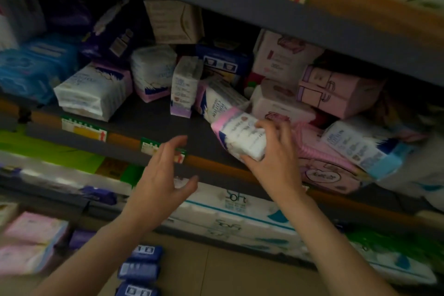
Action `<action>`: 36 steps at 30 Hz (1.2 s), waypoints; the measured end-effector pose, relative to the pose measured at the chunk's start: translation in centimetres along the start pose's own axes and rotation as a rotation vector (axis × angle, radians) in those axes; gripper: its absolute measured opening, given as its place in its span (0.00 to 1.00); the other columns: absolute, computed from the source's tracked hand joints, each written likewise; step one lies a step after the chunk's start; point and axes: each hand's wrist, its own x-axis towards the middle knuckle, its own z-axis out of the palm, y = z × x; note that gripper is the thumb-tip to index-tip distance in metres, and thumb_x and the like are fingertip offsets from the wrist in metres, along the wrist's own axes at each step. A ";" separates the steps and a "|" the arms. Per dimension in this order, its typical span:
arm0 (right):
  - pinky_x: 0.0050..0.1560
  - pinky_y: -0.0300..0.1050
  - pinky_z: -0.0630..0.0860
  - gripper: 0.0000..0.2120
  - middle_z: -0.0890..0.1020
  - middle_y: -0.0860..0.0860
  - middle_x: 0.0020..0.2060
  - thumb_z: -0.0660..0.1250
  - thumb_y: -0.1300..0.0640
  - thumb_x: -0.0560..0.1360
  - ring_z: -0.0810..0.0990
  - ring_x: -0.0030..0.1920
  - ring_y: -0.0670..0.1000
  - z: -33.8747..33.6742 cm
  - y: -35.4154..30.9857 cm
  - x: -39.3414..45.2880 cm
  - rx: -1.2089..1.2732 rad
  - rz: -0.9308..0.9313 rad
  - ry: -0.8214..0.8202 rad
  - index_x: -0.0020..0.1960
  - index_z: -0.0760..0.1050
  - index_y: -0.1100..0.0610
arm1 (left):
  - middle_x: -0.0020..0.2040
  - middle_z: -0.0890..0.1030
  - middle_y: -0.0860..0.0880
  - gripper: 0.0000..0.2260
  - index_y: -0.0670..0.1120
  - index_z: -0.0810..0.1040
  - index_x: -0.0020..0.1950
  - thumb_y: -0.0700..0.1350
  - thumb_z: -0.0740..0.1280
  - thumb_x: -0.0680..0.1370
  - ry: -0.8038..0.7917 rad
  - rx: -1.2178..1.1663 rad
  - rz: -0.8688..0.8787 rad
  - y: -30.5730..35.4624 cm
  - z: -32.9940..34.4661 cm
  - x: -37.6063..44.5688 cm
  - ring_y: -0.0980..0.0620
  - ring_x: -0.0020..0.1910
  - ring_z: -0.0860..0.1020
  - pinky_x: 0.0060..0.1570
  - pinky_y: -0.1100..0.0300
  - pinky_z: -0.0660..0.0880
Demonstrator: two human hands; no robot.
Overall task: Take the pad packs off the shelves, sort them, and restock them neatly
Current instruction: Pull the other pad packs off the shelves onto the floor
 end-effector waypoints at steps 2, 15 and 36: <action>0.56 0.26 0.65 0.29 0.68 0.46 0.58 0.78 0.54 0.63 0.68 0.56 0.40 -2.1 -0.4 -1.6 0.283 -0.039 -0.044 0.60 0.69 0.49 | 0.67 0.66 0.60 0.41 0.59 0.58 0.71 0.59 0.75 0.64 -0.082 -0.283 -0.202 2.1 -0.1 0.4 0.60 0.66 0.65 0.63 0.60 0.64; 0.66 0.50 0.65 0.35 0.65 0.57 0.68 0.75 0.49 0.67 0.64 0.68 0.57 -13.9 14.5 -1.8 0.033 0.288 0.096 0.70 0.65 0.52 | 0.41 0.83 0.50 0.23 0.51 0.72 0.49 0.53 0.78 0.60 -0.496 -0.134 -0.476 11.7 7.1 2.3 0.54 0.36 0.83 0.41 0.56 0.81; 0.45 0.43 0.78 0.07 0.77 0.46 0.49 0.63 0.42 0.72 0.79 0.51 0.51 -3.9 9.3 -12.1 0.983 0.329 -0.754 0.46 0.73 0.44 | 0.46 0.85 0.49 0.37 0.49 0.77 0.54 0.60 0.80 0.49 -0.641 -0.267 -0.712 3.6 5.6 -8.0 0.47 0.44 0.84 0.45 0.51 0.81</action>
